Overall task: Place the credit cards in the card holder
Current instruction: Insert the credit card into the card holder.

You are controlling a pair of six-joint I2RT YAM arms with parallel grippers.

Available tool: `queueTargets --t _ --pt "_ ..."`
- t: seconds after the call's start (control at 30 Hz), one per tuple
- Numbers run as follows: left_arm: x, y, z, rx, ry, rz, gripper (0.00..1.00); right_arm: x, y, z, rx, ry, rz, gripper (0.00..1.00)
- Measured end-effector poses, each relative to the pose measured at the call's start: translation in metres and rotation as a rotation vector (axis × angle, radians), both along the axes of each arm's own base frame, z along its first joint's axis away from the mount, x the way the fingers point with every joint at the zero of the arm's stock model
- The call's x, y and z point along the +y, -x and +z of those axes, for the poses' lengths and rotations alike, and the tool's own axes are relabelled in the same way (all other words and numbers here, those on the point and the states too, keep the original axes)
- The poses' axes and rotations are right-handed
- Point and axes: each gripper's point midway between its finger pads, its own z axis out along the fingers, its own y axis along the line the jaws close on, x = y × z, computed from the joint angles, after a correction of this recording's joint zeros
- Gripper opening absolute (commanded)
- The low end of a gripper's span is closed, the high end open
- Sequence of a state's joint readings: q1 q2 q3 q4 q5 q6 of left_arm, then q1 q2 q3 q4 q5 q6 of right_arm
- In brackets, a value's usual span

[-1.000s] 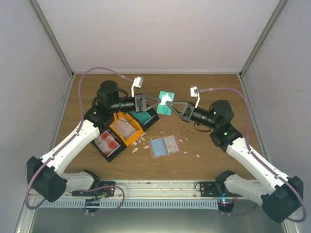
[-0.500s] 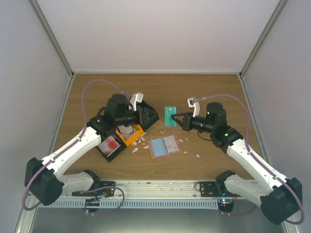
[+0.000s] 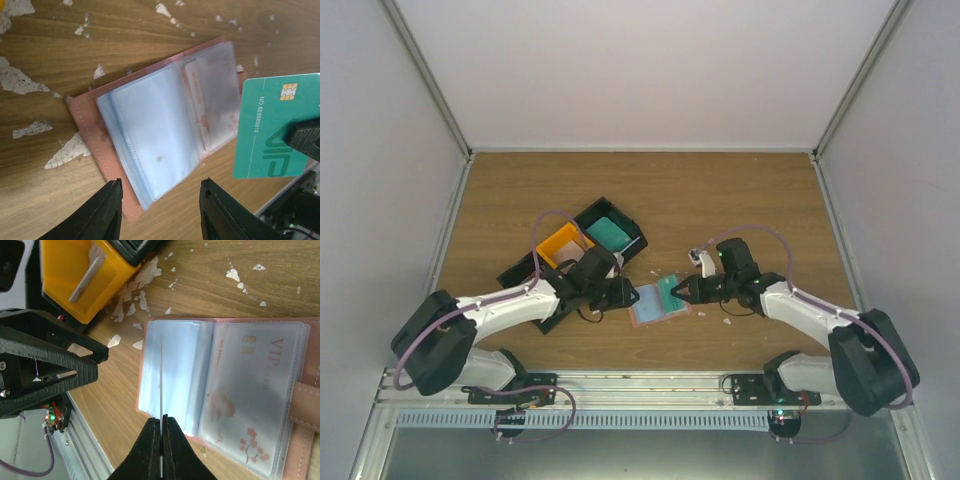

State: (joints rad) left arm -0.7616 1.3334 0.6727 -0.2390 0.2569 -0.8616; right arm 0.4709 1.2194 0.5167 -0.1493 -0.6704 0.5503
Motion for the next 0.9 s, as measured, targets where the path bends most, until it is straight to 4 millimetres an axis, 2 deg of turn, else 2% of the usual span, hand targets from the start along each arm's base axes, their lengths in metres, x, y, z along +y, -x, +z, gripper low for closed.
queueTargets --t 0.13,0.3,0.57,0.9 --pt "-0.002 0.001 -0.016 0.038 -0.025 0.020 0.43 0.004 -0.005 -0.013 0.024 0.004 0.003 0.00" --pt "-0.001 0.002 -0.036 0.093 -0.056 0.043 0.35 0.006 -0.008 -0.026 0.042 0.010 0.005 0.02" --pt "0.001 0.004 -0.049 0.126 -0.083 0.054 0.27 0.006 -0.008 -0.050 0.102 0.042 0.008 0.02" --pt "0.002 0.005 -0.057 0.143 -0.101 0.051 0.21 0.010 -0.012 -0.053 0.107 0.025 0.003 0.02"
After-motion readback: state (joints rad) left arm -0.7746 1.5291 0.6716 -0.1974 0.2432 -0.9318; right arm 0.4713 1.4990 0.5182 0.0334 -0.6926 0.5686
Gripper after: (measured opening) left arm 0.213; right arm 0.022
